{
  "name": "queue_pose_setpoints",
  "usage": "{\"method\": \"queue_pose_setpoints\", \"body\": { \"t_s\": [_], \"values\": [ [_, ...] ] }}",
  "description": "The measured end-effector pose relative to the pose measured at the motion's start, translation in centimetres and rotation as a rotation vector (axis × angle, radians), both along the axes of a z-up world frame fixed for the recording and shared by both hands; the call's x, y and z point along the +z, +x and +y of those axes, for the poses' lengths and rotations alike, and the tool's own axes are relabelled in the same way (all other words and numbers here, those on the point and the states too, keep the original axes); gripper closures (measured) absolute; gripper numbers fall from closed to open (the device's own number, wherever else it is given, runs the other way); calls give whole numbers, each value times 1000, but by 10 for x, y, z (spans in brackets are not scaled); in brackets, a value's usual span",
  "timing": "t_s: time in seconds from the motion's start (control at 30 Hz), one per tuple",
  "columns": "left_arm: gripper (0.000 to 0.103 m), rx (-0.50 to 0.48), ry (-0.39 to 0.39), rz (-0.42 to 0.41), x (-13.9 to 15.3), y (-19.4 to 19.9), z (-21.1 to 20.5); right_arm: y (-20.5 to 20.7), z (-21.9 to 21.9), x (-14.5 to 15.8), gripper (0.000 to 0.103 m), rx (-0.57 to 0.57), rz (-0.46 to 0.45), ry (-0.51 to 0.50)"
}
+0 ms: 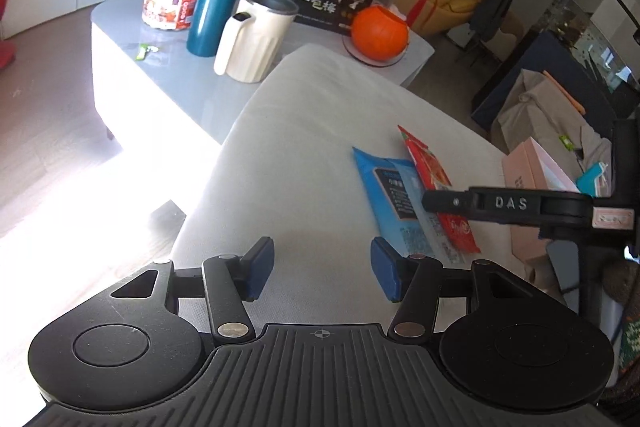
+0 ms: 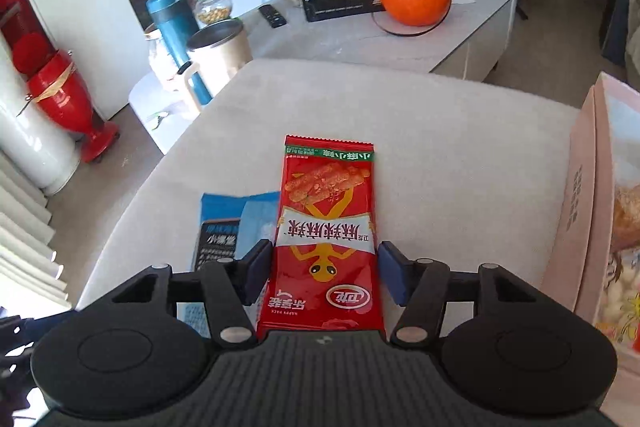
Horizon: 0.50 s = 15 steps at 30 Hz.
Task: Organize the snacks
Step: 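Move left gripper to the blue packet while right gripper moves to the red spicy strip packet, then grasp the blue packet with left gripper while right gripper repositions over the red packet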
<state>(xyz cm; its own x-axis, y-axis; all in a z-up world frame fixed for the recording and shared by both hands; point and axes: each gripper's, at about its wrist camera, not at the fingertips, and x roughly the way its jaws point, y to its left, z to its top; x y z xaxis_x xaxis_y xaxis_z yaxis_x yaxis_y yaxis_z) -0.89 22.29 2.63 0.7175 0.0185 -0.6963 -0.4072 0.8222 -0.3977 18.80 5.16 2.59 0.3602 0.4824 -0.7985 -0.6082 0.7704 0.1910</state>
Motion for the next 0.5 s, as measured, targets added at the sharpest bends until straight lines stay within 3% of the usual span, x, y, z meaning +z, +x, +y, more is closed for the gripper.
{"method": "queue_pose_setpoints", "body": {
  "t_s": [0.2,0.33,0.5],
  "values": [
    [45,-99,34,7,6,23,-24,-36,-26,0,45,27,-22,8],
    [45,-197,159,50,8,51,-56,-64,-67,3,49,-13,-43,14],
    [44,-260,275,94,5,85,-88,-100,-120,1,50,-67,-138,-81]
  ]
}}
